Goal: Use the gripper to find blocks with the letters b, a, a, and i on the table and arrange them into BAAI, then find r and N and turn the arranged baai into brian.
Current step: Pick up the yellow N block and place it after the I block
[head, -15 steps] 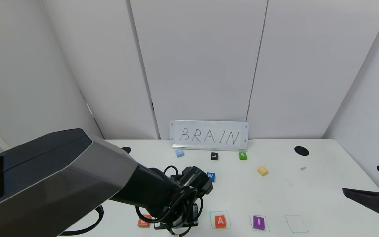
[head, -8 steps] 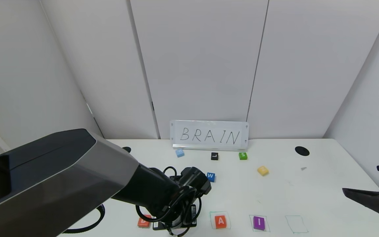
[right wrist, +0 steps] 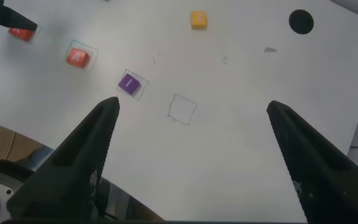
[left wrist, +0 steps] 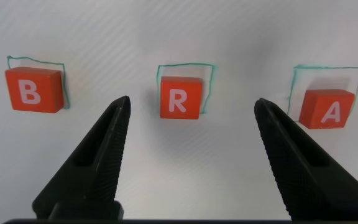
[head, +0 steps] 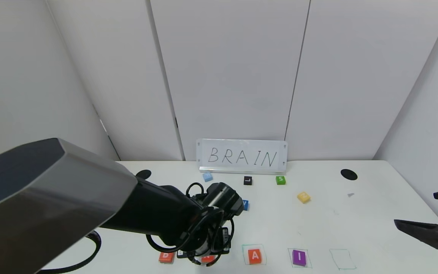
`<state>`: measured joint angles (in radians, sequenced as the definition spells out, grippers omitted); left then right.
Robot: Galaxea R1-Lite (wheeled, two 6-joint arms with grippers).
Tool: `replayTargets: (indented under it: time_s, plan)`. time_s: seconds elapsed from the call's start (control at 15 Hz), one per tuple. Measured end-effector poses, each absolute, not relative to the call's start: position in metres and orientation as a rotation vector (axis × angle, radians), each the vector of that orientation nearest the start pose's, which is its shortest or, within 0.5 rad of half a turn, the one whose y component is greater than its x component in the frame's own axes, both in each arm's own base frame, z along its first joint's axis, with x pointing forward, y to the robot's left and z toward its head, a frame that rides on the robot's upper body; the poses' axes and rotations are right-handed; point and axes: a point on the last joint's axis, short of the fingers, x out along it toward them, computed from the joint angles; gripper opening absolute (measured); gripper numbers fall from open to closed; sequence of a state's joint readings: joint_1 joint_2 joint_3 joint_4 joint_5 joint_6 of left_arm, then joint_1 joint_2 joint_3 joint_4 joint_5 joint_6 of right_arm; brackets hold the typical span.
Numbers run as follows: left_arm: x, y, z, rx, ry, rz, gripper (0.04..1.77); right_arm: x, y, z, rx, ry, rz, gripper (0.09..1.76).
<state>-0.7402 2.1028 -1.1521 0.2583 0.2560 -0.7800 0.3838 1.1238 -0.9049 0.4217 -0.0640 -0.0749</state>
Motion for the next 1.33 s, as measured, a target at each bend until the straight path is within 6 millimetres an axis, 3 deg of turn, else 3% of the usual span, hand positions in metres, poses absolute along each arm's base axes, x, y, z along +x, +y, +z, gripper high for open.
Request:
replayTargets:
  time_s: [0.4, 0.73, 1.0, 1.33]
  plan:
    - [0.239, -0.209, 0.137, -0.03, 0.988, -0.179, 1.58, 0.136, 0.052, 0.243, -0.204, 0.629, 0.317, 1.71]
    - [0.22, -0.184, 0.176, 0.042, 0.906, -0.251, 1.65, 0.142, 0.053, 0.24, -0.191, 0.651, 0.315, 1.71]
    - [0.209, -0.158, 0.198, 0.055, 0.863, -0.274, 1.67, 0.157, 0.057, 0.232, -0.171, 0.72, 0.291, 1.71]
    - [0.204, -0.15, 0.208, 0.034, 0.832, -0.274, 1.69, 0.166, 0.06, 0.225, -0.175, 0.759, 0.283, 1.71]
